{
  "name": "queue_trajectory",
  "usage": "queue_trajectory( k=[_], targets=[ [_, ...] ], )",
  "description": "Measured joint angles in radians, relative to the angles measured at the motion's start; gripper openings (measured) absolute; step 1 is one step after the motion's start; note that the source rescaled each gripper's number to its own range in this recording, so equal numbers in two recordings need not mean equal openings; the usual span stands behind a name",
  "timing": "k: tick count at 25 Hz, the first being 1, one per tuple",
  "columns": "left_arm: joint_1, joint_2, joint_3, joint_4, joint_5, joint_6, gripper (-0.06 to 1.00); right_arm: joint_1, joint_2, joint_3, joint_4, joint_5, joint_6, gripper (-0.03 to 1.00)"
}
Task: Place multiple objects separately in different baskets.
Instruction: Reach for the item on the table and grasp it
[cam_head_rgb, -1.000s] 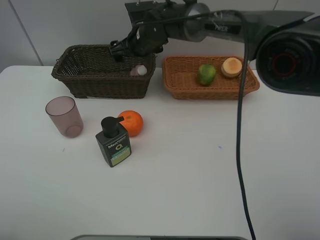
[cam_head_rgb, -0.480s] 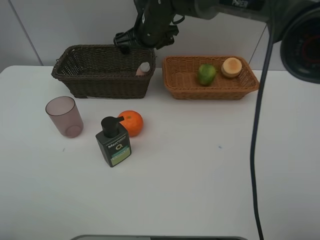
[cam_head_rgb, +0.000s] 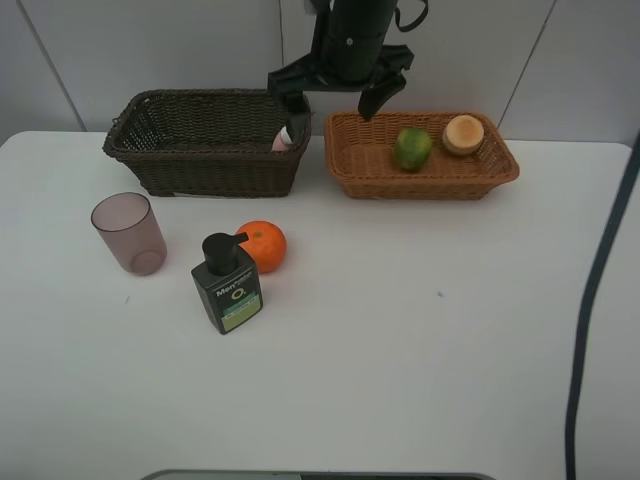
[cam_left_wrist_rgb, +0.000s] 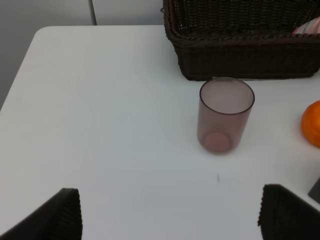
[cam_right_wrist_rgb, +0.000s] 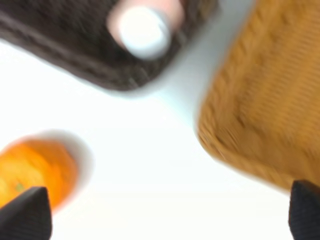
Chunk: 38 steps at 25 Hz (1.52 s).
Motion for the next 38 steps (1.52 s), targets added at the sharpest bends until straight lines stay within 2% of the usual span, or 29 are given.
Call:
queue_trajectory(
  k=[7, 12, 16, 20, 29, 38],
  targets=[
    [0.0, 0.0, 0.0, 0.0, 0.0, 0.0, 0.91, -0.125, -0.335, 0.412, 0.0, -0.02, 0.027, 1.0],
    [0.0, 0.0, 0.0, 0.0, 0.0, 0.0, 0.91, -0.28, -0.621, 0.691, -0.012, -0.047, 0.036, 1.0],
    [0.0, 0.0, 0.0, 0.0, 0.0, 0.0, 0.91, -0.412, -0.857, 0.847, -0.024, -0.05, 0.035, 1.0],
    [0.0, 0.0, 0.0, 0.0, 0.0, 0.0, 0.91, -0.509, -1.079, 0.952, -0.03, -0.043, 0.03, 1.0],
    [0.0, 0.0, 0.0, 0.0, 0.0, 0.0, 0.91, -0.528, -1.561, 1.079, -0.015, -0.008, 0.027, 1.0],
    [0.0, 0.0, 0.0, 0.0, 0.0, 0.0, 0.91, -0.528, -1.89, 1.101, -0.01, 0.015, 0.008, 1.0]
  ],
)
